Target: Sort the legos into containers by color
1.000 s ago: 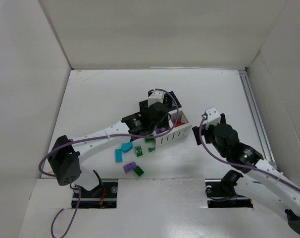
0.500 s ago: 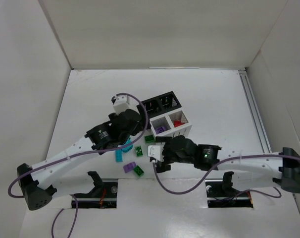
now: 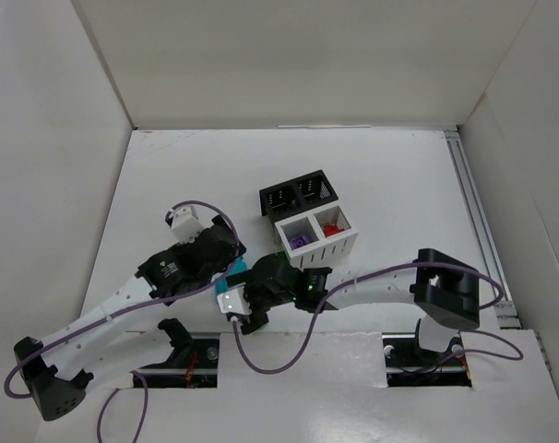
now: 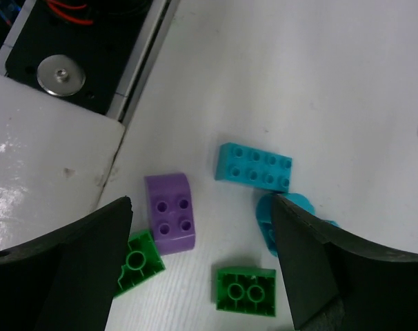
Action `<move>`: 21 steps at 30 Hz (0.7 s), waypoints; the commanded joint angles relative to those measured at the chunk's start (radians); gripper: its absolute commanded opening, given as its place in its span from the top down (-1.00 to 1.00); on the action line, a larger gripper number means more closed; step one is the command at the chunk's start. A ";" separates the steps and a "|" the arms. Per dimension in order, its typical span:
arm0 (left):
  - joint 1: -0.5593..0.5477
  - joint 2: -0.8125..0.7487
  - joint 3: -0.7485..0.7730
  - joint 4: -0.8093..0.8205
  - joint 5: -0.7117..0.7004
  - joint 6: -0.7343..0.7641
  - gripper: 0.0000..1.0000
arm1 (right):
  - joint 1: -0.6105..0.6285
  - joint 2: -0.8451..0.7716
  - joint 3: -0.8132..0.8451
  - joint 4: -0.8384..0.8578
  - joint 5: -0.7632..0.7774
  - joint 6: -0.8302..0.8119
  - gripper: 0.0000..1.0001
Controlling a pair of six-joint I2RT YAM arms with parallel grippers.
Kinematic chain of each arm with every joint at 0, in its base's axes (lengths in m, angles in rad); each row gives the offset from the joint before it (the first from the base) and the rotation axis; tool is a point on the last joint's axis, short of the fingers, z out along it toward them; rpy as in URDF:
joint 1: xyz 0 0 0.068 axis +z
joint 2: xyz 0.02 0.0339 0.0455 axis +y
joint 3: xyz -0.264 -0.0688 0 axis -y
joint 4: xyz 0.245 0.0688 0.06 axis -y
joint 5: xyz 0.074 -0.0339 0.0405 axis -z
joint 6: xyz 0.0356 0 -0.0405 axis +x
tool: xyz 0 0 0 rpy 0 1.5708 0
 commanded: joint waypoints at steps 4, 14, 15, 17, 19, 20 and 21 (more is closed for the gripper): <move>0.004 -0.075 -0.043 -0.012 -0.002 -0.029 -1.00 | 0.006 0.088 0.037 0.057 -0.150 0.003 -0.62; 0.004 -0.118 -0.061 -0.010 -0.002 -0.049 -1.00 | 0.006 0.196 0.069 0.057 -0.043 0.066 -0.46; 0.004 -0.118 -0.061 -0.010 0.007 -0.049 -1.00 | 0.006 0.196 0.078 0.057 -0.029 0.066 -0.46; 0.004 -0.118 -0.071 -0.001 0.007 -0.040 -1.00 | 0.006 0.205 0.078 0.057 0.012 0.078 -0.44; 0.004 -0.118 -0.071 -0.001 0.016 -0.031 -1.00 | 0.006 0.214 0.078 0.057 0.012 0.087 -0.35; 0.004 -0.118 -0.071 -0.001 0.016 -0.031 -1.00 | 0.006 0.214 0.078 0.057 0.012 0.098 -0.30; 0.004 -0.118 -0.071 -0.001 0.016 -0.031 -1.00 | 0.006 0.214 0.078 0.057 0.012 0.098 -0.28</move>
